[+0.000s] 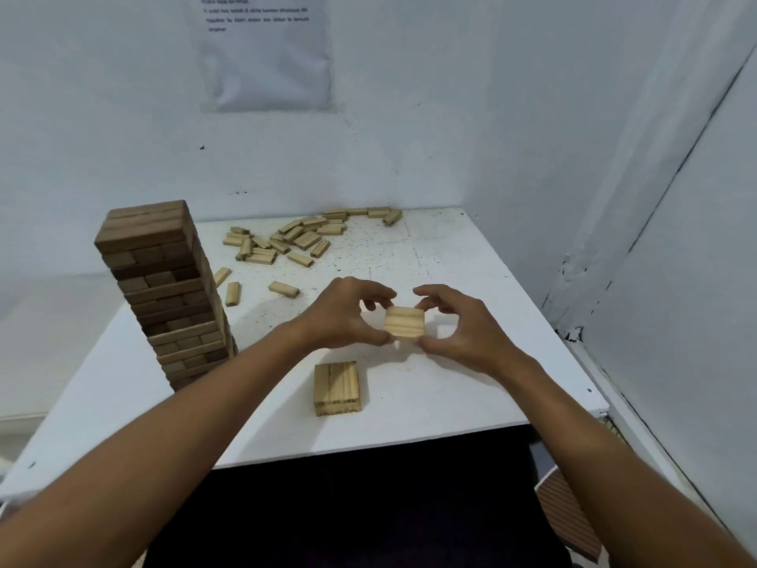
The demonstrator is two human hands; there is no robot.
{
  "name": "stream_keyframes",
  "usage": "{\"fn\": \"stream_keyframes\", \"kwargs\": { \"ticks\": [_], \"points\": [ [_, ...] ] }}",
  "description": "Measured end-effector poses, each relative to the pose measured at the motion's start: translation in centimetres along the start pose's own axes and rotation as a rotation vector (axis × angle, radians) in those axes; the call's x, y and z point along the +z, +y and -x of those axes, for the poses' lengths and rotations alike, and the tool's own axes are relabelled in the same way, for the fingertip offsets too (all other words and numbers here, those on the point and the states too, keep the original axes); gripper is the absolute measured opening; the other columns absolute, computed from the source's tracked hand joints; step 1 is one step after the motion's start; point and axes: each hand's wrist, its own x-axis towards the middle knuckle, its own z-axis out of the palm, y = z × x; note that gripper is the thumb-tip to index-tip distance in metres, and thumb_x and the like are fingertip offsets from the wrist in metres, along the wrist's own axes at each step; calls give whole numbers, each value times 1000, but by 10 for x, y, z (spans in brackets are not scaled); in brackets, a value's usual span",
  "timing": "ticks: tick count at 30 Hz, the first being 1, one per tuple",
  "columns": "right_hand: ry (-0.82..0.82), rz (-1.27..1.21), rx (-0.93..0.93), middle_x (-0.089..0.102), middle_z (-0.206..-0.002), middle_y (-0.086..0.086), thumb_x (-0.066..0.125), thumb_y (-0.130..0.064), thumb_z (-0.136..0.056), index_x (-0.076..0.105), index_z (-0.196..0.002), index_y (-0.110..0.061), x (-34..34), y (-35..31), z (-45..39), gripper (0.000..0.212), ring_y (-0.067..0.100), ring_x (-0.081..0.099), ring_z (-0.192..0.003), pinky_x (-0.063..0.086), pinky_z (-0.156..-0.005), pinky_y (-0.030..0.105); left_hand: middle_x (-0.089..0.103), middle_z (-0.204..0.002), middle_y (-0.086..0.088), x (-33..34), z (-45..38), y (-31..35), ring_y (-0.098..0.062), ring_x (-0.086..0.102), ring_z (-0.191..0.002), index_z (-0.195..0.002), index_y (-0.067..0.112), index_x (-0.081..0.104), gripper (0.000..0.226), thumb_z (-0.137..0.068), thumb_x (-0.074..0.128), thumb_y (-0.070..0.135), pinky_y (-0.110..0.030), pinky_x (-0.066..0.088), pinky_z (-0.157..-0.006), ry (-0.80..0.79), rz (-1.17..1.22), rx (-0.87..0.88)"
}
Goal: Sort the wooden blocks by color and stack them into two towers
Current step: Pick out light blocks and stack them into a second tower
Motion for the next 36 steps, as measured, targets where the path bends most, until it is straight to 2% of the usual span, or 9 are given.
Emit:
{"fn": "stream_keyframes", "kwargs": {
  "ticks": [6,13,16,19,24,30,36],
  "points": [
    [-80,-56,-90,66,-110,-8,83,-12,-69,56,-118,-34,31,-25,-1,59,3,57,-108,45,-96,27,65,-104,17,-21,58,-9,4,57,-92,-131,21,55,89,-51,73,54,-10,44,-72,72,134,-49],
    [-170,-81,-97,64,-110,-15,81,-15,-68,53,-112,-45,63,-36,11,60,0,54,-109,42,-94,19,66,-107,13,-14,106,-26,-2,59,-103,-127,35,52,79,-52,76,46,-24,50,-86,128,246,-141],
    [-188,-84,-88,63,-112,-16,77,-25,-65,56,-118,-39,70,-36,15,59,1,54,-111,43,-95,20,68,-107,10,-6,115,-31,-3,60,-105,-125,34,54,78,-51,79,44,-26,50,-90,169,307,-152],
    [-187,-87,-93,63,-115,-14,77,-25,-65,57,-122,-33,74,-34,17,61,3,54,-114,45,-97,25,67,-108,11,-1,119,-32,-2,60,-107,-125,34,54,77,-52,79,44,-26,49,-94,191,323,-154],
    [-191,-91,-71,62,-115,-13,75,-26,-64,54,-122,-38,75,-33,19,63,4,54,-114,44,-98,24,66,-109,13,4,119,-35,0,59,-107,-127,33,53,75,-58,83,31,-27,50,-96,203,319,-160],
    [-192,-105,-61,63,-113,-14,74,-26,-64,53,-121,-39,78,-32,21,63,6,54,-113,45,-97,26,66,-109,13,5,122,-35,0,59,-107,-125,32,56,75,-54,79,47,-22,49,-94,202,349,-162],
    [-187,-109,-61,62,-113,-15,75,-24,-65,53,-122,-39,78,-32,22,63,5,54,-114,45,-96,24,67,-109,12,6,122,-36,-2,60,-107,-123,31,58,73,-55,78,45,-27,50,-95,209,356,-160]
  ]
}}
